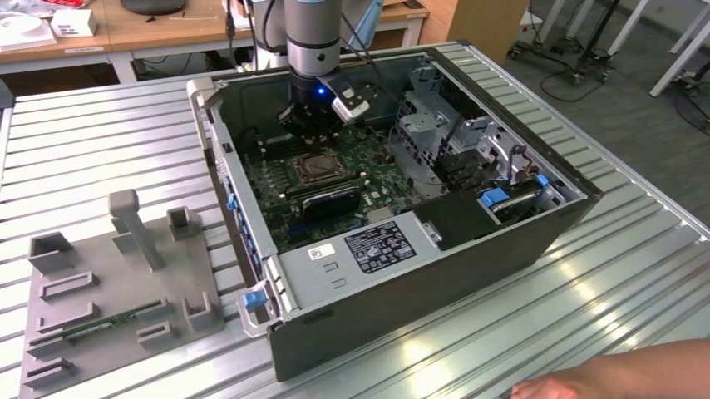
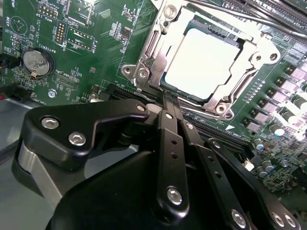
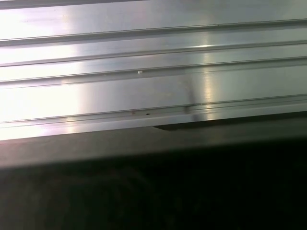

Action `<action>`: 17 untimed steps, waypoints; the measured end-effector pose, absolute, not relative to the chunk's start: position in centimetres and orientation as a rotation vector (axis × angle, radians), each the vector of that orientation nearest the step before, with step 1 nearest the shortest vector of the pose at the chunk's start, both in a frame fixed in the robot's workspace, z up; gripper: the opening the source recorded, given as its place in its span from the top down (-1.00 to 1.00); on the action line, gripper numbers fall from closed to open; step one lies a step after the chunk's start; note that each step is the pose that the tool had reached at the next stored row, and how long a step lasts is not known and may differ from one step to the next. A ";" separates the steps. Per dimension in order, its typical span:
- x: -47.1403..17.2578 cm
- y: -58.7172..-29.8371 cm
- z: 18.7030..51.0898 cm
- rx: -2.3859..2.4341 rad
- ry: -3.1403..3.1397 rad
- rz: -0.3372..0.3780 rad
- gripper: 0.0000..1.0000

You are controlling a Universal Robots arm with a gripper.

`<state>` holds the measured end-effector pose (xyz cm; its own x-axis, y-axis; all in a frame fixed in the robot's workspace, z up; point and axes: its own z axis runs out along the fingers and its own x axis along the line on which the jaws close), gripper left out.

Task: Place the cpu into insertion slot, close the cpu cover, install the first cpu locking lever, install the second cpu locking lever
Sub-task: 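Install the first cpu locking lever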

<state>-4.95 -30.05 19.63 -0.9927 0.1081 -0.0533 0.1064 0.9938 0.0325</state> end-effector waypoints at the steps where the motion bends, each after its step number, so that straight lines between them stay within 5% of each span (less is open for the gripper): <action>1: -5.0 -30.1 19.6 0.166 3.082 0.042 0.80; 17: -5.0 -30.1 20.7 0.165 3.081 0.028 0.80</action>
<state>-5.00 -30.05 20.71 -0.9927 0.1073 -0.0550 0.1063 0.9941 0.0209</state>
